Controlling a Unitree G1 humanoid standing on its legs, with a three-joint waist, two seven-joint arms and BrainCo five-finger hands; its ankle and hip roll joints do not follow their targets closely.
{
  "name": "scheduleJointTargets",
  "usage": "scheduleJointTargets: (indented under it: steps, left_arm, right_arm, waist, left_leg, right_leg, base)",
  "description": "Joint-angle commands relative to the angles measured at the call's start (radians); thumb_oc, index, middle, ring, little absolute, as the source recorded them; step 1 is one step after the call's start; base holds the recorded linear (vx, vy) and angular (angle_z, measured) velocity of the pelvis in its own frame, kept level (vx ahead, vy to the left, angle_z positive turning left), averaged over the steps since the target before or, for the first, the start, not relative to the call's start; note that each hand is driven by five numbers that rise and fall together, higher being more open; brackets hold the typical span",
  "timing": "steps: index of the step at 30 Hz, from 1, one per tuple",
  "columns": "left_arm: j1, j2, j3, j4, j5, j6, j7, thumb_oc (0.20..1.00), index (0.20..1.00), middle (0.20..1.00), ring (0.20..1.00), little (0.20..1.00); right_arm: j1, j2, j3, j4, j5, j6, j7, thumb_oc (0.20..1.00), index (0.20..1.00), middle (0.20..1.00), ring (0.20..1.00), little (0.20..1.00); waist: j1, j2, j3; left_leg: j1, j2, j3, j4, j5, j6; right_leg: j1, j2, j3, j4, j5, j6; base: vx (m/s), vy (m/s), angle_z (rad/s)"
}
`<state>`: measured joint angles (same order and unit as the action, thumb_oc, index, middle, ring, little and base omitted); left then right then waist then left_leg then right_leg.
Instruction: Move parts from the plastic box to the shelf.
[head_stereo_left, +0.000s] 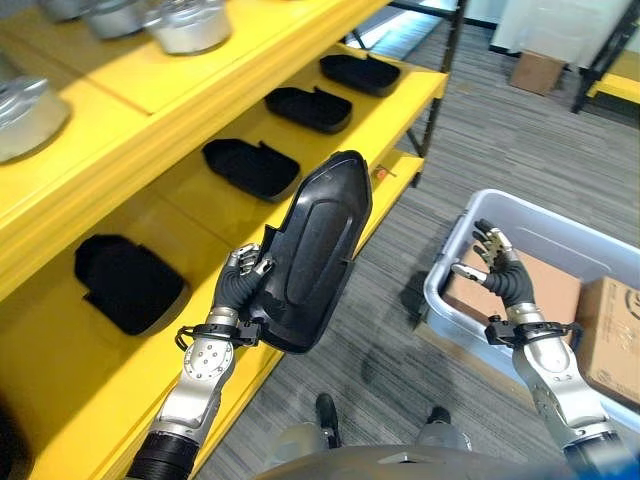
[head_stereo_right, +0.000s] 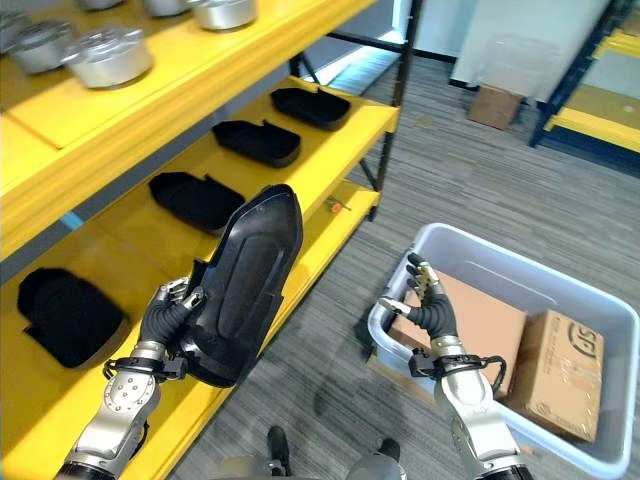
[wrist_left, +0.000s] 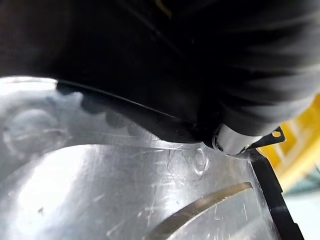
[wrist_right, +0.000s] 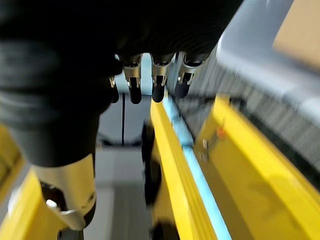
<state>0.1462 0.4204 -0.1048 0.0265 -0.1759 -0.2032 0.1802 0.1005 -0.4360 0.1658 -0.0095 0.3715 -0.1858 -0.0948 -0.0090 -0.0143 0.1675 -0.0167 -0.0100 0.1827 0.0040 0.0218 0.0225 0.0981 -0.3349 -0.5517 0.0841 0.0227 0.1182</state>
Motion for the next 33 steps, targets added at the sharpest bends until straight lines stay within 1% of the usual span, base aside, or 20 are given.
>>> scheduleJointTargets:
  steps: [1,2,3,4,5,7,8,9,10,11,12,13,14,15,17,20,27,29,32,33]
  left_arm:
    - [-0.032,0.035,0.083,-0.097,0.037,-0.064,0.009,0.200,0.200,0.200,0.200,0.200]
    - [-0.030,0.036,0.084,-0.099,0.037,-0.062,0.009,0.200,0.200,0.200,0.200,0.200]
    - [-0.034,0.043,0.091,-0.096,0.057,-0.062,0.013,0.200,0.200,0.200,0.200,0.200]
    - [-0.034,0.043,0.091,-0.097,0.058,-0.062,0.014,0.200,0.200,0.200,0.200,0.200]
    - [-0.038,0.048,0.094,-0.097,0.069,-0.061,0.017,0.200,0.200,0.200,0.200,0.200]
    - [-0.044,0.052,0.096,-0.096,0.078,-0.060,0.023,0.200,0.200,0.200,0.200,0.200]
    - [-0.061,0.057,0.084,-0.087,0.092,-0.056,0.037,0.200,0.200,0.200,0.200,0.200]
    - [-0.067,0.058,0.080,-0.083,0.091,-0.059,0.040,0.200,0.200,0.200,0.200,0.200]
    - [-0.070,0.056,0.076,-0.078,0.090,-0.059,0.041,0.200,0.200,0.200,0.200,0.200]
    - [-0.070,0.051,0.075,-0.071,0.085,-0.061,0.042,0.200,0.200,0.200,0.200,0.200]
    - [-0.067,0.050,0.074,-0.073,0.084,-0.061,0.038,0.200,0.200,0.200,0.200,0.200]
    - [-0.067,0.050,0.074,-0.074,0.084,-0.061,0.038,0.200,0.200,0.200,0.200,0.200]
    - [-0.067,0.039,0.068,-0.067,0.076,-0.056,0.035,0.200,0.200,0.200,0.200,0.200]
    - [-0.067,0.034,0.061,-0.068,0.071,-0.054,0.029,0.200,0.200,0.200,0.200,0.200]
    - [-0.069,0.030,0.060,-0.069,0.073,-0.054,0.028,0.200,0.200,0.200,0.200,0.200]
    - [-0.058,0.029,0.069,-0.072,0.079,-0.052,0.029,0.200,0.200,0.200,0.200,0.200]
    - [-0.003,0.017,0.104,-0.092,0.056,-0.067,0.025,0.200,0.200,0.200,0.200,0.200]
    - [0.010,0.015,0.108,-0.096,0.052,-0.067,0.016,0.200,0.200,0.200,0.200,0.200]
    - [0.017,0.008,0.104,-0.096,0.035,-0.074,-0.003,0.200,0.200,0.200,0.200,0.200]
    - [0.017,0.008,0.104,-0.096,0.034,-0.074,-0.003,0.200,0.200,0.200,0.200,0.200]
  right_arm:
    - [-0.058,-0.019,0.034,-0.008,0.006,-0.029,0.016,1.000,1.000,1.000,1.000,1.000]
    - [-0.058,-0.018,0.035,-0.008,0.006,-0.028,0.016,1.000,1.000,1.000,1.000,1.000]
    - [-0.064,-0.002,0.047,0.006,0.001,-0.023,0.015,1.000,1.000,1.000,1.000,1.000]
    - [-0.066,-0.001,0.048,0.008,0.001,-0.024,0.015,1.000,1.000,1.000,1.000,1.000]
    - [-0.074,0.017,0.063,0.015,-0.003,-0.019,0.013,1.000,1.000,1.000,1.000,1.000]
    - [-0.084,0.030,0.078,0.021,-0.001,-0.017,0.015,1.000,1.000,1.000,1.000,1.000]
    - [-0.095,0.041,0.095,0.019,0.003,-0.016,0.016,1.000,1.000,1.000,1.000,1.000]
    - [-0.097,0.043,0.102,0.017,0.009,-0.015,0.019,1.000,1.000,1.000,1.000,1.000]
    - [-0.101,0.042,0.107,0.012,0.015,-0.015,0.027,1.000,1.000,1.000,1.000,1.000]
    - [-0.104,0.036,0.115,0.009,0.020,-0.012,0.038,1.000,1.000,1.000,1.000,1.000]
    - [-0.101,0.030,0.119,0.007,0.026,-0.011,0.044,1.000,1.000,1.000,1.000,1.000]
    - [-0.101,0.030,0.118,0.007,0.026,-0.011,0.044,1.000,1.000,1.000,1.000,1.000]
    - [-0.097,0.024,0.125,0.001,0.037,-0.011,0.058,1.000,1.000,1.000,1.000,1.000]
    - [-0.093,0.018,0.125,-0.001,0.038,-0.012,0.061,1.000,1.000,1.000,1.000,1.000]
    - [-0.090,0.011,0.127,-0.005,0.041,-0.012,0.064,1.000,1.000,1.000,1.000,1.000]
    - [-0.084,0.011,0.126,-0.002,0.043,-0.014,0.065,1.000,1.000,1.000,1.000,1.000]
    - [-0.101,0.011,0.137,0.013,0.039,-0.019,0.068,1.000,1.000,1.000,1.000,1.000]
    - [-0.099,0.008,0.134,0.011,0.039,-0.020,0.071,1.000,1.000,1.000,1.000,1.000]
    - [-0.097,-0.013,0.113,-0.004,0.041,-0.030,0.067,1.000,1.000,1.000,1.000,1.000]
    - [-0.096,-0.014,0.112,-0.004,0.041,-0.030,0.067,1.000,1.000,1.000,1.000,1.000]
  waist:
    - [0.003,-0.005,-0.022]
    - [0.001,-0.007,-0.022]
    - [0.017,-0.011,-0.024]
    - [0.015,-0.014,-0.023]
    - [0.023,-0.015,-0.028]
    - [0.022,-0.017,-0.027]
    - [0.007,-0.021,-0.021]
    - [-0.003,-0.019,-0.015]
    - [-0.013,-0.013,-0.012]
    - [-0.021,-0.010,-0.011]
    - [-0.022,-0.010,-0.010]
    - [-0.020,-0.009,-0.011]
    - [-0.032,-0.016,-0.013]
    - [-0.043,-0.022,-0.015]
    - [-0.050,-0.033,-0.020]
    - [-0.046,-0.046,-0.028]
    - [-0.010,-0.054,-0.073]
    - [-0.004,-0.055,-0.076]
    - [0.001,-0.058,-0.048]
    - [-0.002,-0.058,-0.048]
  left_leg:
    - [0.084,0.042,-0.034,-0.011,-0.103,-0.042]
    - [0.084,0.039,-0.036,-0.012,-0.102,-0.040]
    - [0.085,0.012,-0.051,-0.020,-0.105,-0.027]
    - [0.086,0.008,-0.053,-0.021,-0.105,-0.024]
    - [0.096,-0.016,-0.064,-0.034,-0.109,-0.012]
    - [0.109,-0.029,-0.072,-0.048,-0.106,-0.003]
    - [0.106,-0.042,-0.091,-0.059,-0.079,0.011]
    - [0.111,-0.040,-0.102,-0.064,-0.073,0.016]
    - [0.112,-0.038,-0.116,-0.066,-0.065,0.023]
    - [0.113,-0.038,-0.124,-0.071,-0.054,0.029]
    - [0.118,-0.043,-0.130,-0.077,-0.050,0.031]
    - [0.114,-0.042,-0.129,-0.077,-0.047,0.031]
    - [0.105,-0.058,-0.162,-0.072,-0.034,0.040]
    - [0.097,-0.068,-0.180,-0.067,-0.029,0.041]
    - [0.078,-0.085,-0.199,-0.060,-0.014,0.039]
    - [0.075,-0.092,-0.205,-0.072,-0.002,0.033]
    - [0.048,-0.080,-0.184,-0.076,0.012,0.021]
    - [0.030,-0.079,-0.187,-0.046,0.008,0.017]
    - [-0.047,-0.094,-0.209,0.088,-0.012,-0.008]
    - [-0.051,-0.094,-0.212,0.095,-0.014,-0.009]
  right_leg:
    - [-0.057,-0.044,-0.013,0.022,0.112,0.073]
    - [-0.056,-0.048,-0.014,0.022,0.114,0.076]
    - [-0.053,-0.076,-0.021,0.033,0.145,0.091]
    - [-0.052,-0.080,-0.022,0.033,0.146,0.094]
    - [-0.050,-0.106,-0.031,0.063,0.163,0.102]
    - [-0.052,-0.120,-0.024,0.085,0.166,0.104]
    - [-0.082,-0.107,0.052,0.118,0.174,0.073]
    - [-0.115,-0.071,0.133,0.149,0.149,0.057]
    - [-0.150,-0.010,0.227,0.193,0.103,0.036]
    - [-0.181,0.080,0.302,0.227,0.036,0.010]
    - [-0.193,0.128,0.333,0.246,0.000,-0.004]
    - [-0.196,0.130,0.334,0.243,0.004,-0.005]
    - [-0.214,0.239,0.377,0.293,-0.062,-0.033]
    - [-0.227,0.291,0.415,0.302,-0.082,-0.043]
    - [-0.231,0.346,0.452,0.272,-0.083,-0.058]
    - [-0.190,0.336,0.427,0.194,-0.080,-0.066]
    - [-0.086,0.350,0.455,-0.005,-0.069,-0.070]
    - [-0.066,0.352,0.453,-0.040,-0.063,-0.073]
    - [-0.053,0.348,0.434,-0.066,-0.049,-0.088]
    - [-0.053,0.348,0.431,-0.066,-0.049,-0.088]
  base:
    - [0.03,0.209,0.64]
    - [0.04,0.298,0.65]
    - [0.02,0.169,0.45]
    - [0.06,0.307,0.45]
    - [0.05,0.238,0.43]
    - [0.00,0.207,0.37]
    - [-0.07,0.140,0.21]
    - [-0.08,0.195,0.27]
    - [-0.02,0.154,0.55]
    - [-0.01,0.142,0.71]
    - [0.00,0.083,0.59]
    - [-0.01,0.087,0.22]
    - [-0.03,0.071,0.09]
    - [-0.05,0.094,0.21]
    - [-0.07,0.029,0.67]
    - [-0.05,-0.026,0.26]
    - [-0.07,-0.069,-0.01]
    - [-0.08,-0.051,-0.06]
    - [-0.14,-0.045,0.20]
    - [-0.13,-0.011,0.28]
